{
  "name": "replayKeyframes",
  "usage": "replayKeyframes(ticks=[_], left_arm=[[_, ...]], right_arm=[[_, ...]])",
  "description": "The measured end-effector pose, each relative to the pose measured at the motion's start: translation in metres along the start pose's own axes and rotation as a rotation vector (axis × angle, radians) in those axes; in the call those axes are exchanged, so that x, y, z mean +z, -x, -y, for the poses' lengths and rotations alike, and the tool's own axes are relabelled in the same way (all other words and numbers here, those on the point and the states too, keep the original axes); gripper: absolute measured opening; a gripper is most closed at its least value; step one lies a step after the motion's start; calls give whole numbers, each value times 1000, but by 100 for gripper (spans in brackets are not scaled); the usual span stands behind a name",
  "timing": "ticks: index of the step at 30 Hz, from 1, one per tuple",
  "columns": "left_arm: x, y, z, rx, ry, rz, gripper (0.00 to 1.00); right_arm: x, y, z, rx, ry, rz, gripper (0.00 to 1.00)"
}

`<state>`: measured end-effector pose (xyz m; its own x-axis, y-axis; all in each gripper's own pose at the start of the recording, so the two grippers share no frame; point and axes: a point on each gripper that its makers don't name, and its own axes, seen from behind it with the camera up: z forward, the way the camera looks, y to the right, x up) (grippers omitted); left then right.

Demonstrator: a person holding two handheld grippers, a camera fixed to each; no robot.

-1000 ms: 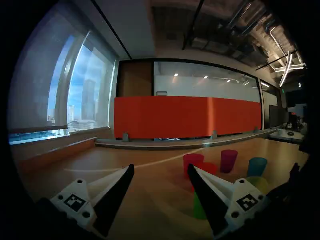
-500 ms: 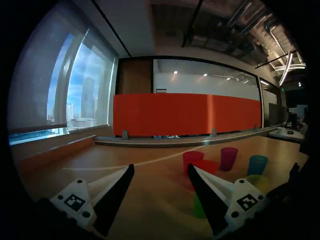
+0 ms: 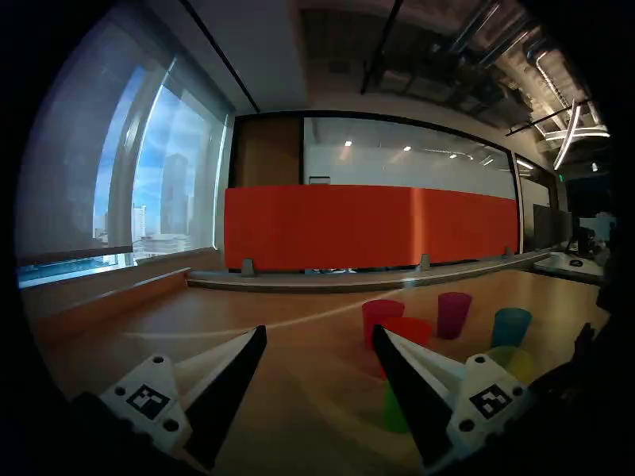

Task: Pour water

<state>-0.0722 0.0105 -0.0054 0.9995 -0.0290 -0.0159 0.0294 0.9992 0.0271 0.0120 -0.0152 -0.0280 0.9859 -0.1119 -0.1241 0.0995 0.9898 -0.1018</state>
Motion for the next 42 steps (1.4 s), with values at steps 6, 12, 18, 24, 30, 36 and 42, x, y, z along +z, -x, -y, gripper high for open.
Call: replayKeyframes(ticks=[6, 12, 18, 24, 30, 36, 42], left_arm=[[0, 0, 1, 0, 0, 0, 98], [0, 0, 0, 0, 0, 0, 98], [-1, 0, 0, 0, 0, 0, 98], [-1, -1, 1, 0, 0, 0, 99], [-1, 0, 1, 0, 0, 0, 98], [-1, 0, 1, 0, 0, 0, 99], [-1, 0, 1, 0, 0, 0, 99]], right_arm=[[1, 10, 2, -34, 3, 5, 100], [5, 20, 5, -25, 7, -3, 100], [11, 37, 6, 23, 8, 13, 99], [21, 51, 8, 59, -10, 21, 100], [29, 67, 8, 77, -25, 45, 100], [35, 82, 3, 76, -22, 65, 100], [36, 90, 3, 55, -26, 69, 100]])
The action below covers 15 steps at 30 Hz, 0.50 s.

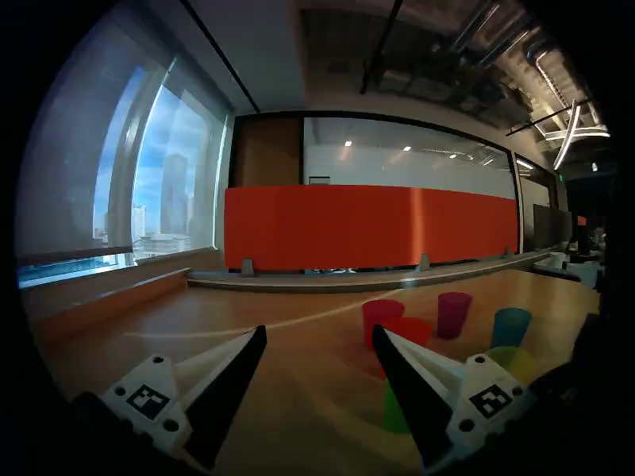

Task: Pour water

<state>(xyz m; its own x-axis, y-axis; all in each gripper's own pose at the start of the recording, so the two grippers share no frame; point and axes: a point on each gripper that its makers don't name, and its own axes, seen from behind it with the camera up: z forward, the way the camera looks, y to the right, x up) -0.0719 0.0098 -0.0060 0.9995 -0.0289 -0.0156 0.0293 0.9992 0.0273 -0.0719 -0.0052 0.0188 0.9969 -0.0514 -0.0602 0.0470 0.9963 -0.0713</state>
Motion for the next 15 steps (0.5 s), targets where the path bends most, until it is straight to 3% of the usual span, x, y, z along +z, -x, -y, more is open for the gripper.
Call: replayKeyframes(ticks=[15], left_arm=[[0, 0, 0, 0, 0, 0, 98]], right_arm=[[7, 8, -3, 36, -9, 14, 100]])
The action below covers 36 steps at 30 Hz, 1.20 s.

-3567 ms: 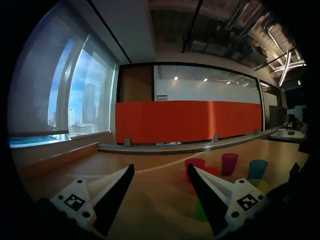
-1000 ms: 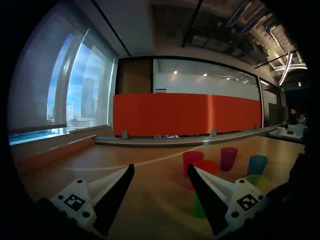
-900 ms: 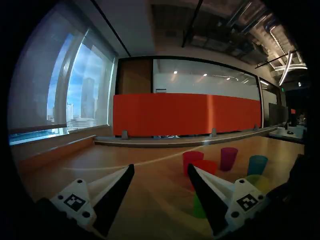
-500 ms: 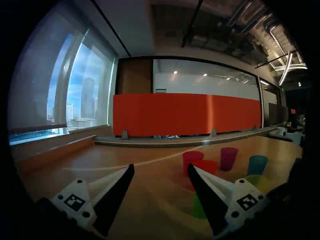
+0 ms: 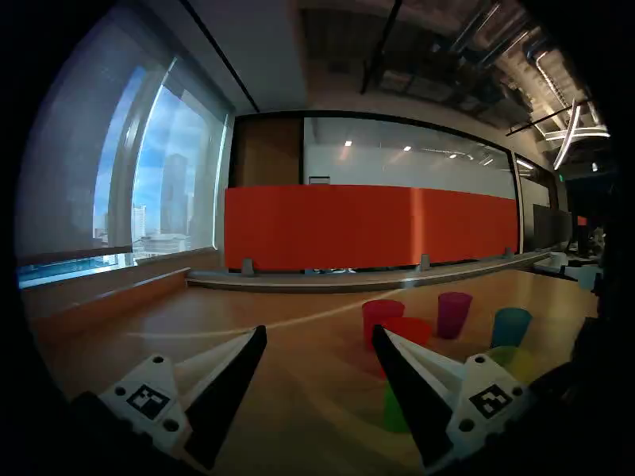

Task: Pour water

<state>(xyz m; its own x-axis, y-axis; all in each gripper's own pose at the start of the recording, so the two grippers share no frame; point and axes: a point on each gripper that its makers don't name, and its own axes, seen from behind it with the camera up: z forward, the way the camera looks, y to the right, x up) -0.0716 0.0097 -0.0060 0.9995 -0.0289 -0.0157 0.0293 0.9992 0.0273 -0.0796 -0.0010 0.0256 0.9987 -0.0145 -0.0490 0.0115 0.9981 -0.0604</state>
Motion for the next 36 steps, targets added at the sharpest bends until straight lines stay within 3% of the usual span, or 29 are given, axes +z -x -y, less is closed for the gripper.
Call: replayKeyframes(ticks=[36], left_arm=[[0, 1, 0, 0, 0, 0, 99]], right_arm=[[-6, -2, -1, 4, 1, -13, 99]])
